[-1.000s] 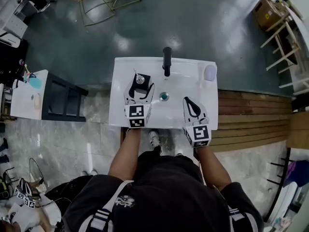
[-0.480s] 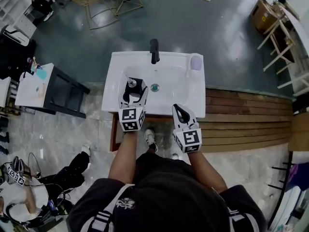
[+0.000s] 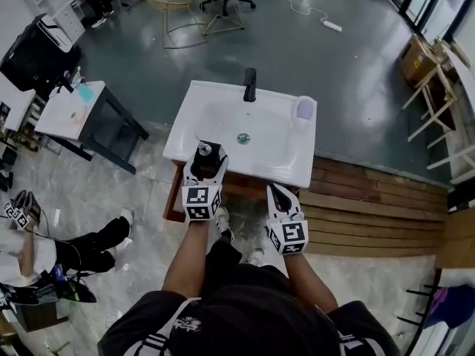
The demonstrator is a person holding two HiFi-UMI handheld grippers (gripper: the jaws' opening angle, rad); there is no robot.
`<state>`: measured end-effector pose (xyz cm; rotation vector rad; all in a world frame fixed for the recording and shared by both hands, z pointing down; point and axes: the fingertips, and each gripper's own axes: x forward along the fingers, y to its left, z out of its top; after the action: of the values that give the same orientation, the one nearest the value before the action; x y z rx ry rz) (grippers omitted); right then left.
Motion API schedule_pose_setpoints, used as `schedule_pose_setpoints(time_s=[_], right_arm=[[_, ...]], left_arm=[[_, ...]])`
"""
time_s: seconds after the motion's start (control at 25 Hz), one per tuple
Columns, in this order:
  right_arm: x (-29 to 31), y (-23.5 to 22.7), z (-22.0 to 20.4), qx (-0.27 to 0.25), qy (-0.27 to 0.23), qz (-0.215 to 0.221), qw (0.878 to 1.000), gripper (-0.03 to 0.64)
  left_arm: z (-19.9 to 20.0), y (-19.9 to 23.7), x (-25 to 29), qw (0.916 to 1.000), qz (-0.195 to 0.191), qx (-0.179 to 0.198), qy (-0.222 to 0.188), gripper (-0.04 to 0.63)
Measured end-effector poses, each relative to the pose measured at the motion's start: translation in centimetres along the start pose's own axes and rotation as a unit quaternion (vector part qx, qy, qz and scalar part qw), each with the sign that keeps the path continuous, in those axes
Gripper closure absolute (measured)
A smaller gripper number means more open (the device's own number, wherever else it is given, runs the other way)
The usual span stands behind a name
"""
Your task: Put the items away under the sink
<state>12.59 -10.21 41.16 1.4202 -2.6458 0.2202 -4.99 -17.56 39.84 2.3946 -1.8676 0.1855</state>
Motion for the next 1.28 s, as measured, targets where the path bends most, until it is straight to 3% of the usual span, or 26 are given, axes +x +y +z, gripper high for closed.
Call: schedule_pose_setpoints(time_s=[0.32, 0.64, 1.12, 1.28], right_arm=[[-0.7, 0.9, -1.6, 0.020, 0.016, -0.008, 1.000, 0.594], [1.0, 4.1, -1.9, 0.011, 0.023, -0.018, 1.000, 0.594], [2.5, 9.3, -1.9, 0.004, 0.007, -0.045, 0.999, 0.594], [3.1, 9.8, -2.6, 0.014, 0.009, -0.050, 0.999, 0.594]], left_arm=[[-0.3, 0.0, -4.2, 1.0000, -0.004, -0.001, -0.002, 0.272], [0.1, 1.0, -6.8, 0.9985, -0.049, 0.003, -0.025, 0.272], [-3.0, 4.2, -9.3, 0.9959, -0.090, 0.002, -0.009, 0.272], [-4.9, 4.6, -9.8, 0.9961, -0.088, -0.006, 0.005, 0.272]])
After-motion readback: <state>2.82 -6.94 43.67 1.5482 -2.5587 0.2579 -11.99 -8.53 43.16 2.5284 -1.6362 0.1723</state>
